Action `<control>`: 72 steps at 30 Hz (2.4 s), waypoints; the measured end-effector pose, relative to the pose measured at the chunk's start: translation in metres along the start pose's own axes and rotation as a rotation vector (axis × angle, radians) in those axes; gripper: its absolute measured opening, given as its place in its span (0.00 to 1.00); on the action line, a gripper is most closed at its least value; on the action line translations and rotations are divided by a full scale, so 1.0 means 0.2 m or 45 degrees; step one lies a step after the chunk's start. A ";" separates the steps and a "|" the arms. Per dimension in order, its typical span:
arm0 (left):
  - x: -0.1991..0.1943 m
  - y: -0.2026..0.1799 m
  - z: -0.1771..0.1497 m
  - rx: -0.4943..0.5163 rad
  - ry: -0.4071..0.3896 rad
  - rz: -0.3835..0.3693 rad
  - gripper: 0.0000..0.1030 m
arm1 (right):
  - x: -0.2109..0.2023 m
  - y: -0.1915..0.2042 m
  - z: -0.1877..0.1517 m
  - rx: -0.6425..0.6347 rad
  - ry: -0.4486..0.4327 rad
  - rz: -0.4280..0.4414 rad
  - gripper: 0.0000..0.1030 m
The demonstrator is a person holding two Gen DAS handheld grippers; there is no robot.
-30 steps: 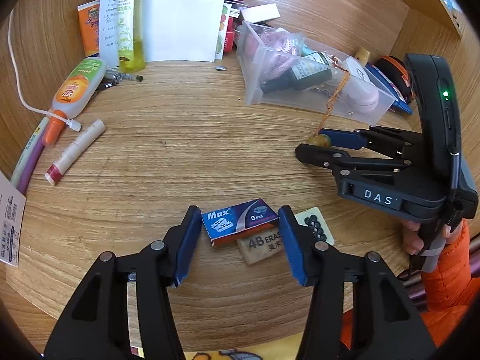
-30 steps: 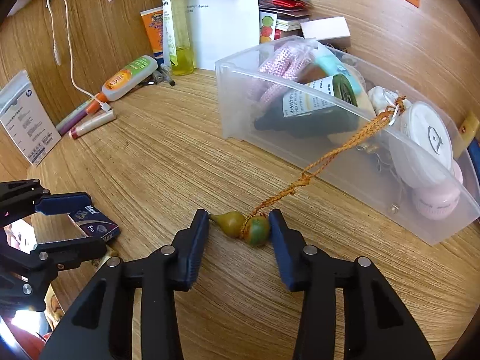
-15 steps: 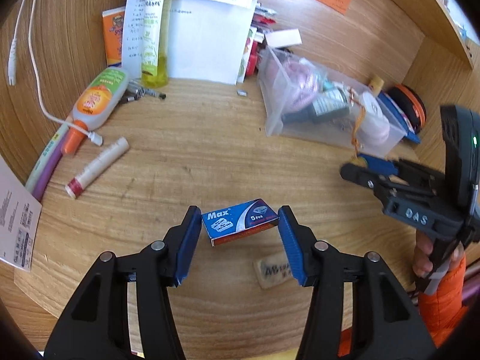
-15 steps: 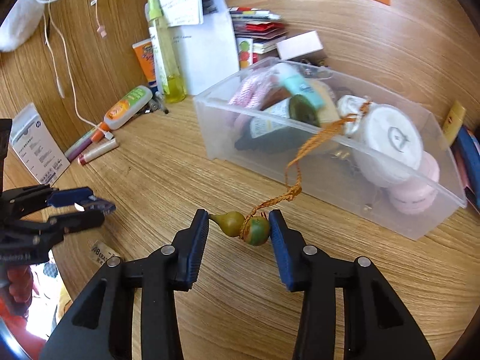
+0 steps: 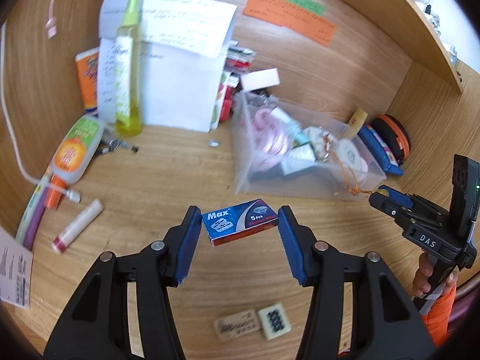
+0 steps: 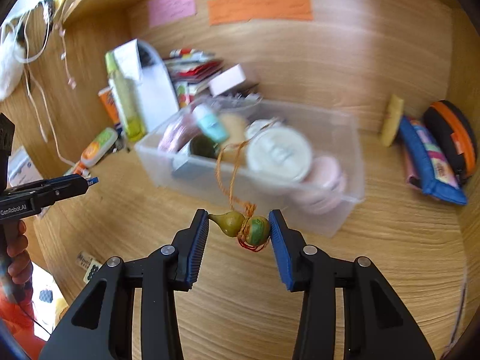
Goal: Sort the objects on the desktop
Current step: 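Lift and carry the staple box and gourd charm over the clear box with both tools, then lower the staple box and gourd charm into the box and open both tools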
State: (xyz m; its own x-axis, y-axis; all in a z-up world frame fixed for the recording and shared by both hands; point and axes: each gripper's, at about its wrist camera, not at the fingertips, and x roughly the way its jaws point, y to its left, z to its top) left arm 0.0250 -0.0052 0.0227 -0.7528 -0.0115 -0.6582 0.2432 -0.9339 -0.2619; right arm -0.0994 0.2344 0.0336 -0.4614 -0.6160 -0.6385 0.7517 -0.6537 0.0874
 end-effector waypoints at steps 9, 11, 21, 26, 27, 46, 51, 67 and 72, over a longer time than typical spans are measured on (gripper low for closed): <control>0.04 -0.15 0.16 0.064 -0.051 -0.052 0.51 | -0.07 -0.11 0.15 -0.019 -0.118 -0.052 0.37; 0.05 -0.18 0.20 0.078 -0.057 -0.058 0.51 | -0.07 -0.13 0.18 -0.025 -0.131 -0.061 0.37; 0.17 -0.34 0.36 0.134 -0.043 -0.114 0.51 | 0.08 -0.24 0.24 0.002 -0.092 -0.055 0.37; 0.27 -0.41 0.41 0.154 -0.011 -0.137 0.51 | 0.15 -0.29 0.20 0.028 -0.036 -0.038 0.37; 0.29 -0.42 0.42 0.160 -0.006 -0.137 0.51 | 0.16 -0.29 0.20 0.031 -0.031 -0.038 0.37; 0.63 -0.52 0.42 0.219 0.117 -0.125 0.51 | 0.19 -0.28 0.16 -0.004 0.023 -0.034 0.37; 0.63 -0.52 0.40 0.236 0.109 -0.115 0.51 | 0.18 -0.28 0.16 0.005 0.024 -0.028 0.39; 0.44 -0.53 0.41 0.255 0.012 -0.086 0.68 | 0.16 -0.25 0.16 -0.003 -0.039 -0.034 0.70; 0.31 -0.49 0.40 0.257 -0.049 -0.039 0.80 | 0.16 -0.22 0.16 -0.041 -0.032 -0.030 0.74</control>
State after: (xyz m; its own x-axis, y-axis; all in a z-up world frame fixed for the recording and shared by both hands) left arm -0.0950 0.0576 0.0638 -0.7815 0.0081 -0.6238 0.0955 -0.9866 -0.1324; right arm -0.1619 0.2291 0.0343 -0.4906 -0.6114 -0.6208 0.7551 -0.6539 0.0472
